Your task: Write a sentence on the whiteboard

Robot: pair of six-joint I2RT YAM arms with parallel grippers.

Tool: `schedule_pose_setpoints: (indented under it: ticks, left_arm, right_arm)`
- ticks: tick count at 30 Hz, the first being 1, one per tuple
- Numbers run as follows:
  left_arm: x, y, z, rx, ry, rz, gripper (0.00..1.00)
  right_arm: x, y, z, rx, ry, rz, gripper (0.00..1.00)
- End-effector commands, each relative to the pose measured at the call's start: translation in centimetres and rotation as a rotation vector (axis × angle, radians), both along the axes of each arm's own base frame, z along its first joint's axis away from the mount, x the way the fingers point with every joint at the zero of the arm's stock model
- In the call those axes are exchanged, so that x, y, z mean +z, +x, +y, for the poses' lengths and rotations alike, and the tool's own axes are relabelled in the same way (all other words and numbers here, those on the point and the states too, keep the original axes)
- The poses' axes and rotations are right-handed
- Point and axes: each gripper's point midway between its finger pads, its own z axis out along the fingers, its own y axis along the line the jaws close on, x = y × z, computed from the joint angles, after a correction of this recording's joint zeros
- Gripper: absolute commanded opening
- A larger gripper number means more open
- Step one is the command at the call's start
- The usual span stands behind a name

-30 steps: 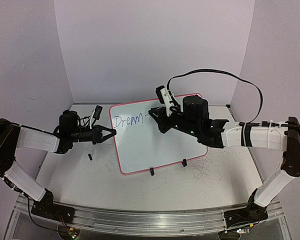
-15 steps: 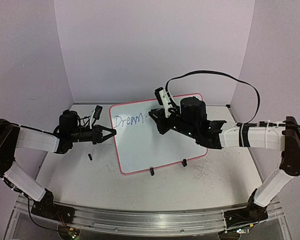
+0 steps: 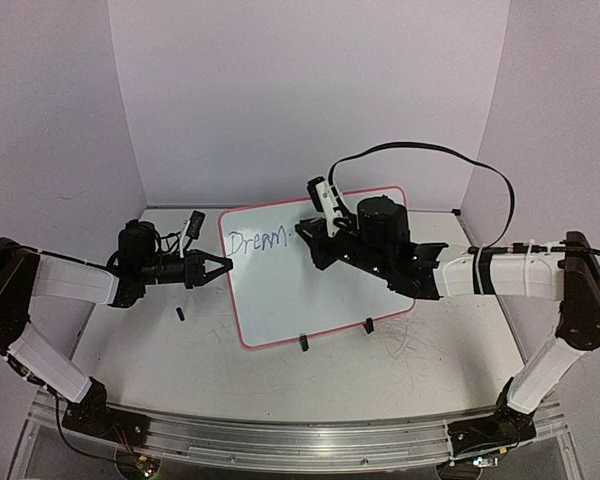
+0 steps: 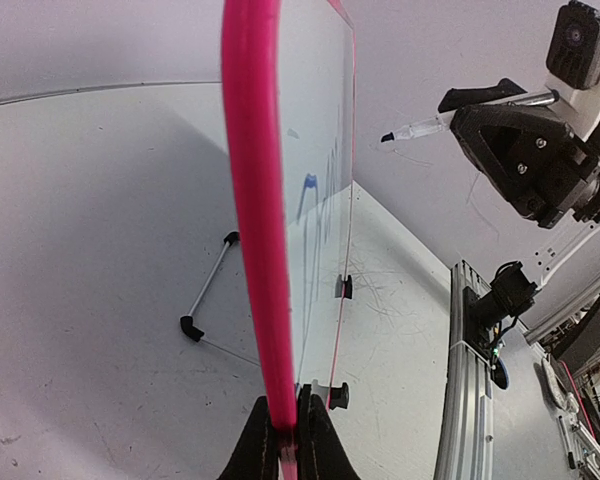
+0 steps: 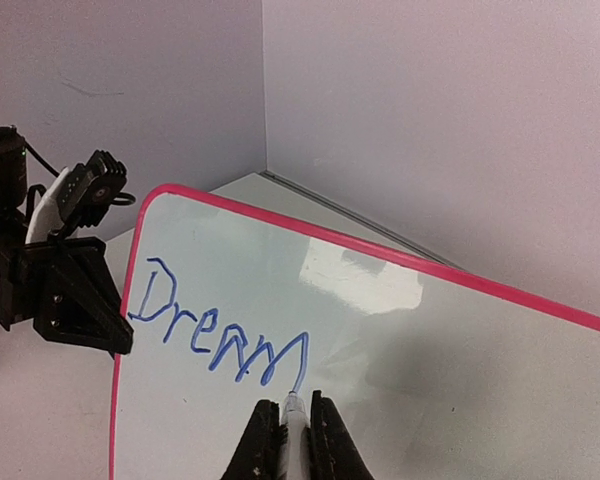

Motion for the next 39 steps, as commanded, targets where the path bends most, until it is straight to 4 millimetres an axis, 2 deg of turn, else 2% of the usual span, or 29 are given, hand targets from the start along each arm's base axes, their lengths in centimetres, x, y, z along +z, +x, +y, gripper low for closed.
schedule_pose_setpoints:
  ticks: [1,19,31,39]
  left_arm:
    - [2.2,1.2,0.0,0.031,0.007,-0.116,0.00]
    - [2.3,1.1,-0.1,0.024,0.005,-0.120,0.00]
    - [2.4,1.2,-0.2,0.023,0.005,-0.122,0.00]
    - [2.5,1.2,-0.1,0.023,0.004,-0.124,0.00]
  right_arm:
    - [1.4,1.2,-0.1,-0.063,0.041,-0.023,0.00]
    - [1.9,2.9,-0.1,-0.132,0.054,-0.051,0.00]
    - [0.7,2.2,1.0,-0.076,0.043,-0.021,0.00]
    - [-0.5,2.1,0.2,-0.097,0.017,-0.003,0.00]
